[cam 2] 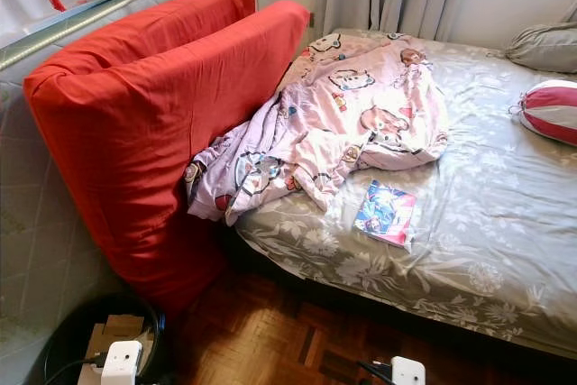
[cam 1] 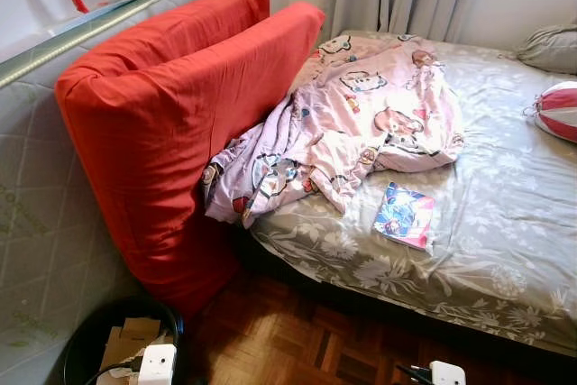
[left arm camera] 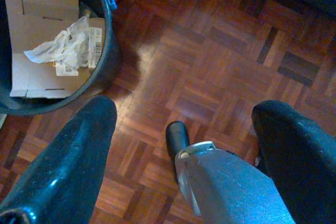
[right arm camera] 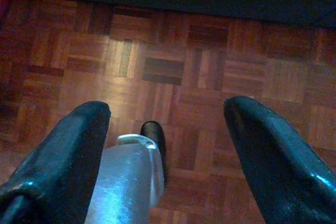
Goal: Clean up the room
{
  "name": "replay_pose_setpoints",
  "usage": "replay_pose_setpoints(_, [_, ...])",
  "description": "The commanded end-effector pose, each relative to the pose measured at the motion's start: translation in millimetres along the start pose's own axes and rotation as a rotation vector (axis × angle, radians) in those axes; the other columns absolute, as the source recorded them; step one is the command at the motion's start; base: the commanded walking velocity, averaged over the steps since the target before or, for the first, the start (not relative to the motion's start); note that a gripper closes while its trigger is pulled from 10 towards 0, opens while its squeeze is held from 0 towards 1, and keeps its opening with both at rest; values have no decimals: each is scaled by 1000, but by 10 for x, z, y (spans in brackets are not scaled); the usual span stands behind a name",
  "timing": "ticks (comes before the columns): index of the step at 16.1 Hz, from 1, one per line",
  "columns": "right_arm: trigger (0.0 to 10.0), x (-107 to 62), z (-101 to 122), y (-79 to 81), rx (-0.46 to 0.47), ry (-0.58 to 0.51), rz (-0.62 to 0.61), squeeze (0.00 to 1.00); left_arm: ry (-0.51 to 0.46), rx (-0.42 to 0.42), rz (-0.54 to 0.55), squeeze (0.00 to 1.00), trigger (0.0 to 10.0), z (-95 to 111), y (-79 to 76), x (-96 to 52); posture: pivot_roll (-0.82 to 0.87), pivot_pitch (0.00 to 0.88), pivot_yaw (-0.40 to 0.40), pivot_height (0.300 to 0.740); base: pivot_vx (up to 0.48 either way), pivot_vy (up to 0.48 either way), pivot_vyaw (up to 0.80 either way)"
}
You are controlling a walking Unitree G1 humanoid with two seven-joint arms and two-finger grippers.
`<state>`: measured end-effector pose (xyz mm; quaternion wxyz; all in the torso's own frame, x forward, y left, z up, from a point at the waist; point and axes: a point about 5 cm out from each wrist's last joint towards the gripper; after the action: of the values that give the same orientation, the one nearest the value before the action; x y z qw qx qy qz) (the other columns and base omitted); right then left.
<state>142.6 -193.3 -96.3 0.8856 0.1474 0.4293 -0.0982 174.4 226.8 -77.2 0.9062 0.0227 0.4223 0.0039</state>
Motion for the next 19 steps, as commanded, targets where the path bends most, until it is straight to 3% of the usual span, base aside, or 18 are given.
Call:
replay_pose_setpoints(1, [10000, -3, -19, 4, 5, 7, 0, 0, 8, 1, 3, 0, 10000, -26, 15, -9, -31, 58, -17, 740, 0, 0, 0])
replay_pose_setpoints(4, [10000, -5, -29, -18, 21, 17, -23, 0, 12, -2, 4, 0, 10000, -21, 9, -4, -25, 56, -20, 740, 0, 0, 0])
replay_pose_setpoints(14, [10000, 7, -5, 0, 35, 14, -24, 0, 27, -4, 4, 0, 10000, -54, 7, -10, -22, 41, -17, 740, 249, 0, 0])
replay_pose_setpoints(19, [10000, 11, 21, -9, 37, 2, -26, 0, 26, -9, 2, 0, 10000, -47, -5, -6, -22, 37, -22, 740, 255, 0, -544])
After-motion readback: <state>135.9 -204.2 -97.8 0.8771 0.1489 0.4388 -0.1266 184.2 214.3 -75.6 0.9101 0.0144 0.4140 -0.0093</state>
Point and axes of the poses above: a point about 5 cm out from each wrist's last joint towards the gripper, its own x axis pointing out of the wrist towards the gripper, its own z axis along the axis of the wrist's last joint, y = z × x, and after that the axes turned 5 degrees about x, right-handed
